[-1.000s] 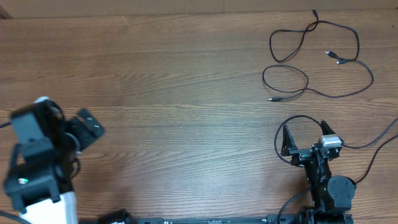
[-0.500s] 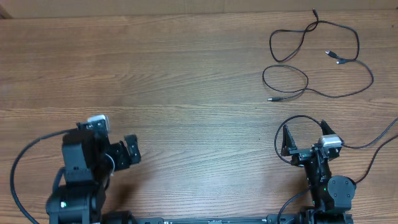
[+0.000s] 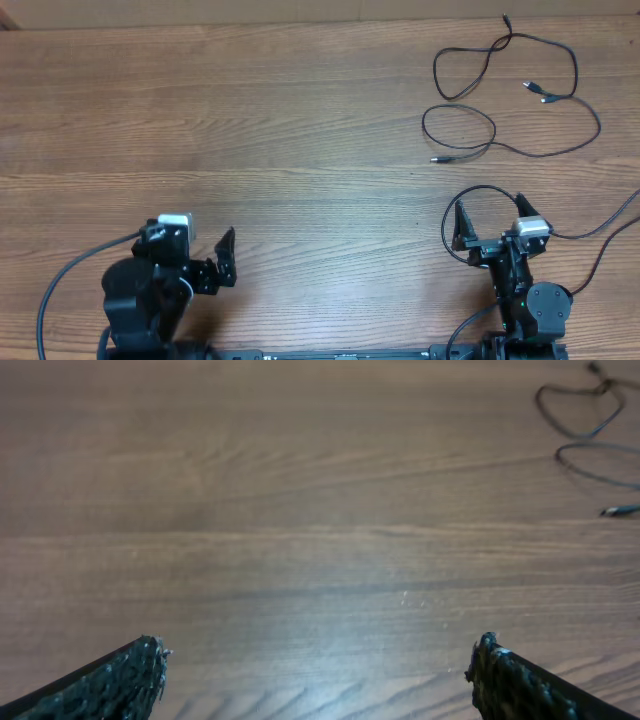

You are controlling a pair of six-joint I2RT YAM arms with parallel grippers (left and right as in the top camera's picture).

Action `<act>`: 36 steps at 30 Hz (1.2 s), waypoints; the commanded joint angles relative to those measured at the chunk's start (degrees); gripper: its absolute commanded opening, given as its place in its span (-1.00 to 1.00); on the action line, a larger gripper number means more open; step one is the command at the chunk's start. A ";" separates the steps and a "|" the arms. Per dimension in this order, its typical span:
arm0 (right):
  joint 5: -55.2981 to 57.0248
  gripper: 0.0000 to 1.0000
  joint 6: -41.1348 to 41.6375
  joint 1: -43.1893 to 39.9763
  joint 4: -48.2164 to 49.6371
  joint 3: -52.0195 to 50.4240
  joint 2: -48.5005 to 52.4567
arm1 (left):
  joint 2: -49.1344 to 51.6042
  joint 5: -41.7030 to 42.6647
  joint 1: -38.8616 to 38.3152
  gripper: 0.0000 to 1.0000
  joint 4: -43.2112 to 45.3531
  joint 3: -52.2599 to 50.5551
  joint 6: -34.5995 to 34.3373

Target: Untangle cables

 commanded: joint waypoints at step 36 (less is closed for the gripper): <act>0.33 1.00 -0.24 -0.28 0.28 -0.59 -0.57 | -20.20 6.08 -3.39 0.99 33.03 -27.58 -3.54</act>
